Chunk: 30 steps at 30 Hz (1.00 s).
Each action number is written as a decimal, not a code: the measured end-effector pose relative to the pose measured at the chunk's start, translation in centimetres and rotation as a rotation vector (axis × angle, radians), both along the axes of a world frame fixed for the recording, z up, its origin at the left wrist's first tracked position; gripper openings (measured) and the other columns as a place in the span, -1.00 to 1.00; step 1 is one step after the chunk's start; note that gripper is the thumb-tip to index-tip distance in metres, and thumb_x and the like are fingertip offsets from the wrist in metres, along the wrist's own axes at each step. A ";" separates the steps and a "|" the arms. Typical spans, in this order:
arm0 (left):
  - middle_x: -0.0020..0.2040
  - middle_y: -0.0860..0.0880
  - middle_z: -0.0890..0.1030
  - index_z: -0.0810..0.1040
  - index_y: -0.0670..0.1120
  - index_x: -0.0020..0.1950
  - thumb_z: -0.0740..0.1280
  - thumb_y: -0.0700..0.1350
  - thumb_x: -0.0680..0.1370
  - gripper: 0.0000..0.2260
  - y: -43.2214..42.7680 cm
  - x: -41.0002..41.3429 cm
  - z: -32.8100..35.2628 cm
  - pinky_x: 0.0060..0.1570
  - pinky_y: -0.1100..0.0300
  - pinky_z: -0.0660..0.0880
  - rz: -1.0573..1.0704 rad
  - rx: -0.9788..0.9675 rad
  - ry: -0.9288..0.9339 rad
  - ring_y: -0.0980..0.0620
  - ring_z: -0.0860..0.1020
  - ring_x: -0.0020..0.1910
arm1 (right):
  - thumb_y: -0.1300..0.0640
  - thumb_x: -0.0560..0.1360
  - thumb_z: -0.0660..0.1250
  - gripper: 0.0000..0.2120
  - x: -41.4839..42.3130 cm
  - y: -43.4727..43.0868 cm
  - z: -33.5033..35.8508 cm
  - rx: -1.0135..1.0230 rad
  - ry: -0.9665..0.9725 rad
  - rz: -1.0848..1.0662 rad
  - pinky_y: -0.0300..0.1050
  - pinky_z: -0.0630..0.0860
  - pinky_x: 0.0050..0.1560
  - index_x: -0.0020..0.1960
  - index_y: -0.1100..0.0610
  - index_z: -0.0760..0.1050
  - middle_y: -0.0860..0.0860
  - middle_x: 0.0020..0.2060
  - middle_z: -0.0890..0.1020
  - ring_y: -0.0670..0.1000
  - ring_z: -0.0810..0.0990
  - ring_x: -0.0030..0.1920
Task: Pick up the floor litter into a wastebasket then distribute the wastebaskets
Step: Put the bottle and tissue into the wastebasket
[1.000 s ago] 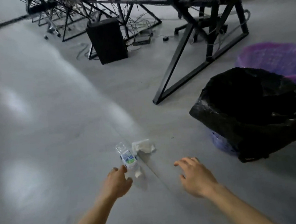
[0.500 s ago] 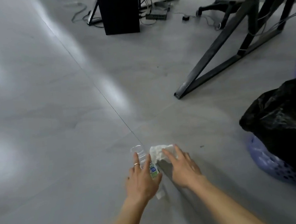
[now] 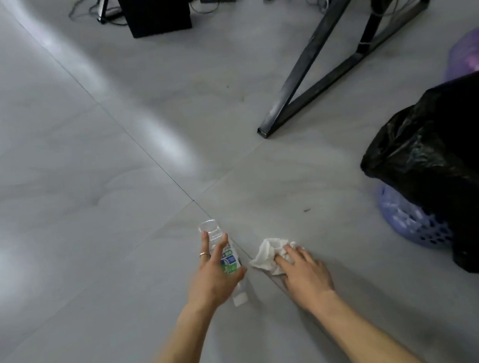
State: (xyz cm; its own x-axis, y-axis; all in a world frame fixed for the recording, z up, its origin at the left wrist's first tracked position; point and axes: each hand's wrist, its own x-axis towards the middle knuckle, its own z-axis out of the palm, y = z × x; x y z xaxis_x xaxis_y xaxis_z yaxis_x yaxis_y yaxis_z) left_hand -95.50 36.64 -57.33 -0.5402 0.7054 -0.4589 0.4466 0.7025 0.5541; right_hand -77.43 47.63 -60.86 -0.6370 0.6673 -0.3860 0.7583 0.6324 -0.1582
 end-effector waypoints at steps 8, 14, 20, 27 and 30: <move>0.57 0.19 -0.32 0.12 0.28 0.53 0.51 -0.12 0.36 -0.13 -2.4 5.8 0.6 0.15 0.12 0.52 -0.225 -0.046 -0.020 -0.07 0.37 0.44 | 0.05 0.30 0.56 -0.88 10.2 -2.8 1.6 0.025 -0.083 -0.067 -0.13 0.58 -0.35 -0.18 0.00 0.71 0.01 -0.19 0.66 0.09 0.68 -0.21; 0.60 0.10 0.03 0.20 0.29 0.50 0.49 0.06 0.24 -0.13 -1.0 12.7 5.0 -0.01 0.04 0.62 -0.439 -0.226 -0.069 -0.13 0.43 0.33 | 0.17 0.52 0.28 -0.68 18.4 -3.0 7.5 -0.332 -0.208 -0.192 -0.05 0.55 0.13 0.24 0.08 0.62 0.16 0.20 0.65 0.17 0.63 0.20; 0.27 -0.04 0.52 0.45 0.14 0.37 0.39 0.13 0.16 -0.26 4.0 22.5 13.5 0.07 0.04 0.59 -0.539 -0.142 -0.130 -0.06 0.61 0.04 | 0.07 0.53 0.26 -0.67 27.0 -0.2 17.8 -0.297 0.060 -0.277 -0.10 0.50 0.20 0.25 -0.05 0.60 0.01 0.23 0.64 0.11 0.57 0.24; 0.15 0.01 0.60 0.43 0.15 0.34 0.38 0.08 0.29 -0.40 7.8 34.6 23.3 -0.04 0.16 0.60 -0.614 0.156 -0.232 0.02 0.67 -0.14 | 0.00 0.52 0.36 -0.88 41.7 -0.9 28.9 -0.008 0.530 -0.555 -0.31 0.41 -0.18 0.05 -0.13 0.60 -0.21 -0.21 0.62 -0.26 0.56 -0.20; 0.20 0.07 0.51 0.41 0.18 0.36 0.44 0.05 0.41 -0.47 8.0 40.6 25.1 -0.16 0.38 0.55 -0.682 0.264 -0.233 0.12 0.61 -0.04 | 0.02 0.52 0.37 -0.90 48.0 -1.7 29.9 0.126 0.664 -0.717 -0.44 0.39 -0.17 0.01 -0.16 0.57 -0.24 -0.20 0.64 -0.27 0.57 -0.15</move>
